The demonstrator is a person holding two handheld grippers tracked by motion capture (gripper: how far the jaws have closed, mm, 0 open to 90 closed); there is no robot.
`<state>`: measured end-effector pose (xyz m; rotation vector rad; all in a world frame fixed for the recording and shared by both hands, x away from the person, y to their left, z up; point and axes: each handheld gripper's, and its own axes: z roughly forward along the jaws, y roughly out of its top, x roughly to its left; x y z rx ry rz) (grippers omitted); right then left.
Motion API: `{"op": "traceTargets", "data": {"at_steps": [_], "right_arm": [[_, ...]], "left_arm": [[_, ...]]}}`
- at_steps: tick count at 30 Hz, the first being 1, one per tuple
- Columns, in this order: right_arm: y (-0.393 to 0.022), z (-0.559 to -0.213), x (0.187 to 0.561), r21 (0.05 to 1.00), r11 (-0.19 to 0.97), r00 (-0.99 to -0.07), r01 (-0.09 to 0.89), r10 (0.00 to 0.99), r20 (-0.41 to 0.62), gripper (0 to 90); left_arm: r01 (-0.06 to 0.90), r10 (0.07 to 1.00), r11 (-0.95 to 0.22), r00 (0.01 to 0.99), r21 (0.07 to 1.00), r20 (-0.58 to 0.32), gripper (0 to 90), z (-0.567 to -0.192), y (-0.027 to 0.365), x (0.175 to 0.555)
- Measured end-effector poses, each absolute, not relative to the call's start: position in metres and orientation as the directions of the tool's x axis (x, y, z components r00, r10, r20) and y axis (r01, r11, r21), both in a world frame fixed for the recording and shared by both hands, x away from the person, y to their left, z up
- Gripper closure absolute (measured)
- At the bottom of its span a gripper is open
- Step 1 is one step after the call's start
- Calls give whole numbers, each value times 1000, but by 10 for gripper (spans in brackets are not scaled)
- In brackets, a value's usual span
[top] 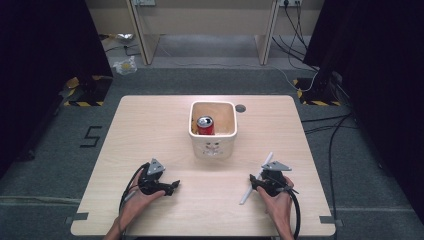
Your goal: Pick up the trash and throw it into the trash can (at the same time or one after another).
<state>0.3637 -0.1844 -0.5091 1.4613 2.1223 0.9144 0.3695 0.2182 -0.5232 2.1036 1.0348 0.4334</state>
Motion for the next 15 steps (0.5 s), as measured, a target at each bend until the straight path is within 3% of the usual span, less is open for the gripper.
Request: {"op": "traceTargets", "data": {"at_steps": [9, 15], "right_arm": [[-195, -510, 366, 725, 246, -386, 644, 922, 30, 693], [-205, -510, 372, 729, 231, -384, 644, 922, 47, 754]], "left_arm": [[536, 786, -400, 617, 743, -22, 116, -523, 218, 369], [536, 786, -401, 617, 743, -21, 116, -523, 218, 369]]}}
